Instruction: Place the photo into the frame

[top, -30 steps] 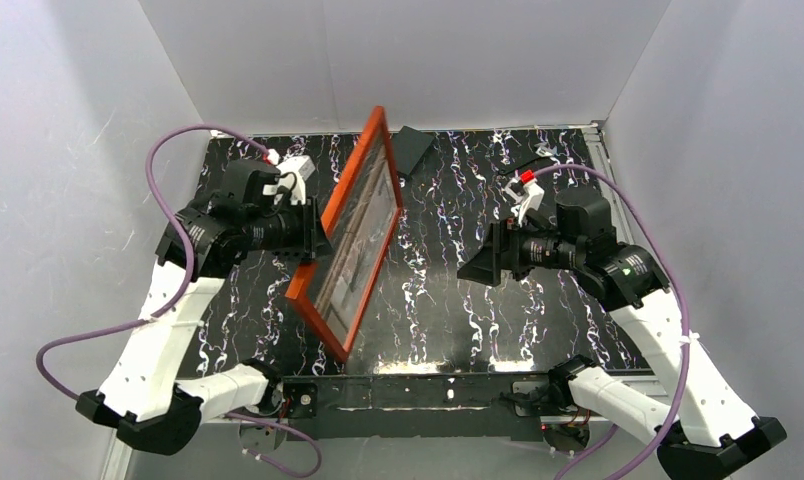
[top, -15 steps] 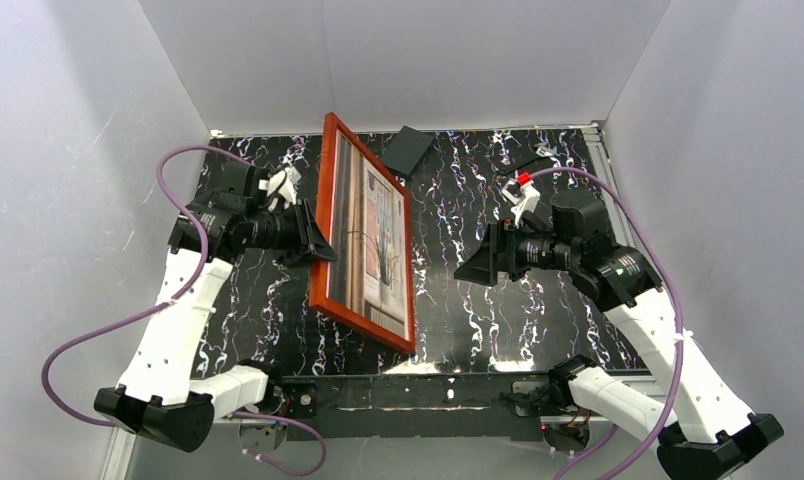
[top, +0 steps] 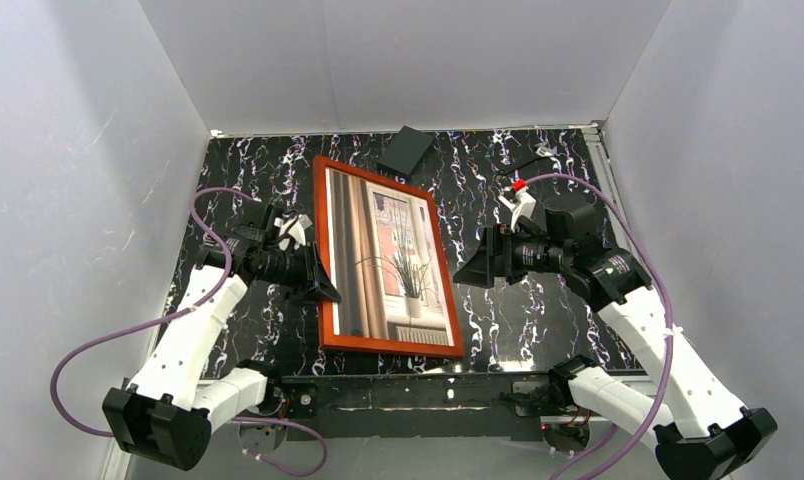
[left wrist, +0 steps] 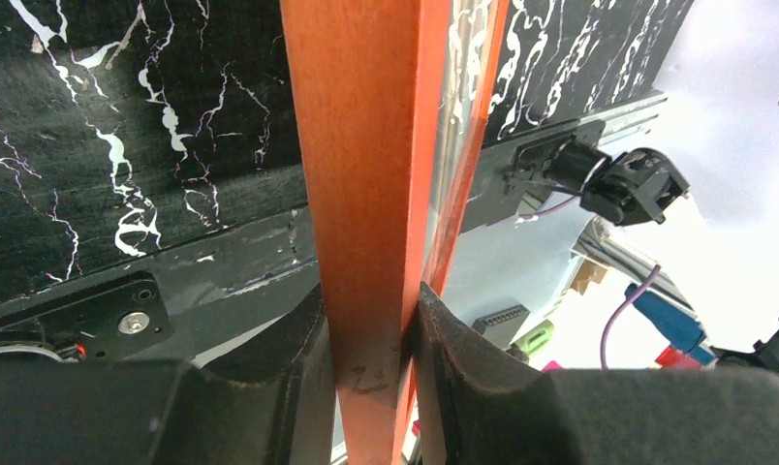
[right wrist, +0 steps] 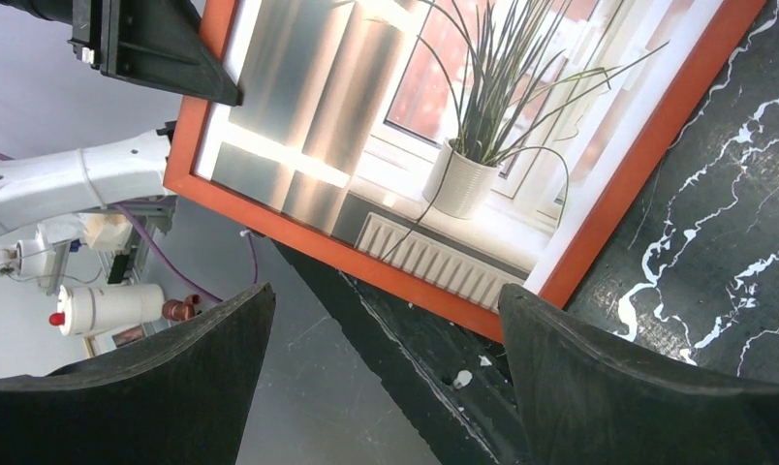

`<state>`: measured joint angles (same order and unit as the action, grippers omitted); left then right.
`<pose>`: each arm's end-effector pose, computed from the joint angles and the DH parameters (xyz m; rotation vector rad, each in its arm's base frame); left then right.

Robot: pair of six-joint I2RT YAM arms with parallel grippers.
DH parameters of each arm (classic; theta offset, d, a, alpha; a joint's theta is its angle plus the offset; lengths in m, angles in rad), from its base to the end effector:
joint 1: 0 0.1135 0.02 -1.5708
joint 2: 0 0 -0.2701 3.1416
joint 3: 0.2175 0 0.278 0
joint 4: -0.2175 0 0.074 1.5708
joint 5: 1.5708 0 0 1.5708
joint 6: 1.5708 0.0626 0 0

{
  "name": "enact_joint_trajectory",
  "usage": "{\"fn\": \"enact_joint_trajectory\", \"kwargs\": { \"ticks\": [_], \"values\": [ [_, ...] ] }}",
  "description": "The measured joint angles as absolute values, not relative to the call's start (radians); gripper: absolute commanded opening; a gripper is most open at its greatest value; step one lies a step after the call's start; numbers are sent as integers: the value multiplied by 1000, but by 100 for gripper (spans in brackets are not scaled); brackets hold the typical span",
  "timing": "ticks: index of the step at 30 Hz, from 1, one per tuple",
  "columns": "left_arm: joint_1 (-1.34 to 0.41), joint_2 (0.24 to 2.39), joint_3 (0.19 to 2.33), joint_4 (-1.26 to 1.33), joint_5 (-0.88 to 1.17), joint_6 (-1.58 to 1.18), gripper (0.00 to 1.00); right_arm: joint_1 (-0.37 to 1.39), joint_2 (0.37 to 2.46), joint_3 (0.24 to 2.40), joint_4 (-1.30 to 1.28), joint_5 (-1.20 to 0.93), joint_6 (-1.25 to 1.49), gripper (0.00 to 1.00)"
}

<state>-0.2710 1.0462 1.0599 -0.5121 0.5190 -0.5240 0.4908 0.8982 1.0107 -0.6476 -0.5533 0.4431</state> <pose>0.2500 -0.1017 0.3496 0.0647 2.1573 -1.0123 0.1822 0.1347 0.3500 -0.4080 2.1895 1.1213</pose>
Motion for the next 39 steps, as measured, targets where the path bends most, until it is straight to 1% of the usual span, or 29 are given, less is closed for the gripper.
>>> {"fn": "enact_joint_trajectory", "kwargs": {
  "ticks": [7, 16, 21, 22, 24, 26, 28, 29, 30, 33, 36, 39],
  "values": [
    [-270, 1081, 1019, -508, 539, -464, 0, 488, 898, 982, -648, -550, 443, 93],
    [-271, 1233, 1018, -464, 583, -407, 0, 480, 898, 977, -647, -546, 443, 93],
    [-277, 1270, 1008, -395, 590, -419, 0, 478, 898, 970, -647, -546, 443, 93],
    [-277, 1280, 1006, -381, 589, -427, 4, 477, 898, 968, -646, -546, 443, 93],
    [-278, 1323, 1007, -355, 588, -428, 15, 477, 902, 958, -646, -531, 442, 93],
    [-278, 1412, 1009, -321, 588, -422, 22, 476, 920, 941, -651, -460, 441, 94],
    [-278, 1493, 1012, -300, 588, -406, 33, 463, 980, 904, -657, -323, 438, 95],
    [-278, 1522, 1018, -296, 587, -398, 43, 450, 1008, 887, -656, -283, 437, 95],
    [-277, 1542, 1024, -294, 587, -393, 48, 436, 1041, 872, -651, -257, 435, 96],
    [-279, 1626, 1036, -309, 484, -402, 52, 395, 1172, 858, -628, -209, 434, 96],
    [-279, 1716, 1035, -317, 426, -405, 56, 372, 1290, 852, -606, -176, 434, 96],
    [-279, 1758, 1034, -318, 388, -405, 60, 364, 1362, 845, -579, -160, 434, 95]
  ]
}}
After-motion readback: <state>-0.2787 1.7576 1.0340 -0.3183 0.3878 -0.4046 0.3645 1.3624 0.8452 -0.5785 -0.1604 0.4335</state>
